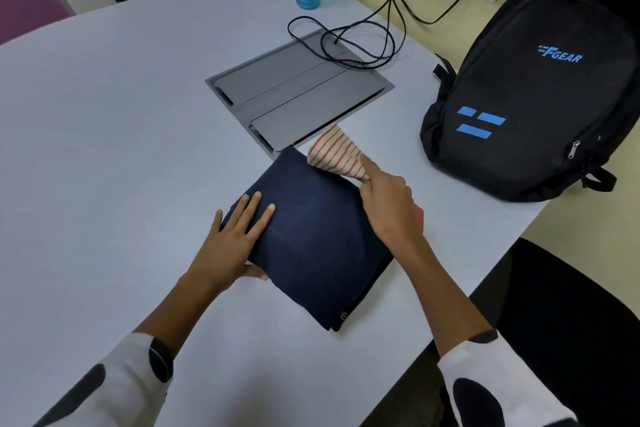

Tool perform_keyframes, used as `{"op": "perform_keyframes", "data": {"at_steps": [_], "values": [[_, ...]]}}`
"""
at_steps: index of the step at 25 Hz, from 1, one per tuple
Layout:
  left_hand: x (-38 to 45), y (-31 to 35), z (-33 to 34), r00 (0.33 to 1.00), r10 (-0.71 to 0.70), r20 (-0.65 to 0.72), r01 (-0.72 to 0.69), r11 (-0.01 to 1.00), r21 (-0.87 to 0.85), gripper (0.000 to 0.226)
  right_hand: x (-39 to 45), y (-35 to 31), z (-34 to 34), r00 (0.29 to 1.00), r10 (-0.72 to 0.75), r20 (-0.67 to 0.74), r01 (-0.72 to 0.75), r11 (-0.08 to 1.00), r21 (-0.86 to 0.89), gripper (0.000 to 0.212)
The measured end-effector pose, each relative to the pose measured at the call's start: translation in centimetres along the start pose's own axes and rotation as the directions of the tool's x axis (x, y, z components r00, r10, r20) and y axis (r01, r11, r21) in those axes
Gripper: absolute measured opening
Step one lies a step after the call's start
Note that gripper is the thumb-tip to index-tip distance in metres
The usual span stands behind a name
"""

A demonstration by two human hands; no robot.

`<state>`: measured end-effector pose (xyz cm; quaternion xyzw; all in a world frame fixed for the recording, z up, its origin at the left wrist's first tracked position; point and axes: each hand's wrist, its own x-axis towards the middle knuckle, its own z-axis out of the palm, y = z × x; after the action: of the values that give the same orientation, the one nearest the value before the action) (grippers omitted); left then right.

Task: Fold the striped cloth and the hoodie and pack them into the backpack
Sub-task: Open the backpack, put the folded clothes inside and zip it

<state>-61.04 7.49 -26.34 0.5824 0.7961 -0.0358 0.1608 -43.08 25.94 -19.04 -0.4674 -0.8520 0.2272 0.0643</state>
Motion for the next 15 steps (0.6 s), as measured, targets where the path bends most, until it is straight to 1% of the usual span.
{"op": "perform_keyframes", "data": {"at_steps": [2,4,5,6,7,8,9,10,11,12,13,14,15], "values": [[-0.5,-0.2,0.0,1.000,0.005,0.011,-0.005,1.000,0.011,0.117,-1.7,-2.8,1.7,0.996,-0.076,0.036,0.080,0.990,-0.117,0.050],[-0.6,0.5,-0.2,1.000,0.000,0.015,0.000,0.999,-0.040,0.111,-3.3,-4.7,4.0,0.990,-0.117,0.074,0.131,0.963,-0.236,0.059],[-0.8,1.1,-0.5,1.000,-0.011,-0.014,0.009,0.993,-0.118,0.104,-3.9,-5.2,5.3,0.988,-0.132,0.085,0.151,0.948,-0.282,0.063],[-1.0,1.8,-0.9,0.997,-0.046,-0.066,0.029,0.970,-0.243,0.093,-4.6,-5.7,6.3,0.986,-0.147,0.080,0.165,0.937,-0.308,0.065],[-1.3,2.5,-1.2,0.985,-0.124,-0.124,0.058,0.896,-0.440,0.076,-5.3,-6.0,7.3,0.984,-0.167,0.063,0.179,0.929,-0.324,0.066],[-1.4,3.0,-1.6,0.963,-0.236,-0.128,0.087,0.726,-0.682,0.056,-6.0,-6.2,8.1,0.981,-0.189,0.039,0.191,0.924,-0.332,0.065],[-1.5,3.5,-2.0,0.942,-0.335,-0.036,0.123,0.442,-0.889,0.039,-6.7,-6.4,8.6,0.979,-0.200,0.025,0.197,0.921,-0.335,0.066],[-1.4,4.0,-2.5,0.923,-0.372,0.094,0.143,0.109,-0.984,0.029,-7.2,-6.4,9.2,0.977,-0.209,0.027,0.205,0.915,-0.347,0.069],[-1.2,4.2,-2.8,0.904,-0.373,0.208,0.154,-0.169,-0.974,0.023,-7.7,-6.3,9.7,0.975,-0.221,0.033,0.217,0.905,-0.367,0.070],[-0.9,4.2,-2.9,0.885,-0.368,0.284,0.151,-0.351,-0.924,0.021,-8.0,-6.2,10.0,0.970,-0.241,0.029,0.233,0.896,-0.379,0.067],[-0.5,4.0,-2.9,0.867,-0.376,0.327,0.147,-0.434,-0.889,0.023,-7.9,-6.0,9.8,0.959,-0.284,-0.008,0.259,0.885,-0.387,0.057],[-0.1,3.7,-2.9,0.846,-0.405,0.347,0.154,-0.436,-0.887,0.027,-7.5,-5.5,9.7,0.934,-0.351,-0.071,0.299,0.873,-0.385,0.046],[0.3,3.5,-2.9,0.821,-0.450,0.351,0.168,-0.397,-0.903,0.032,-6.9,-4.9,9.5,0.903,-0.412,-0.123,0.342,0.861,-0.375,0.040]]}}
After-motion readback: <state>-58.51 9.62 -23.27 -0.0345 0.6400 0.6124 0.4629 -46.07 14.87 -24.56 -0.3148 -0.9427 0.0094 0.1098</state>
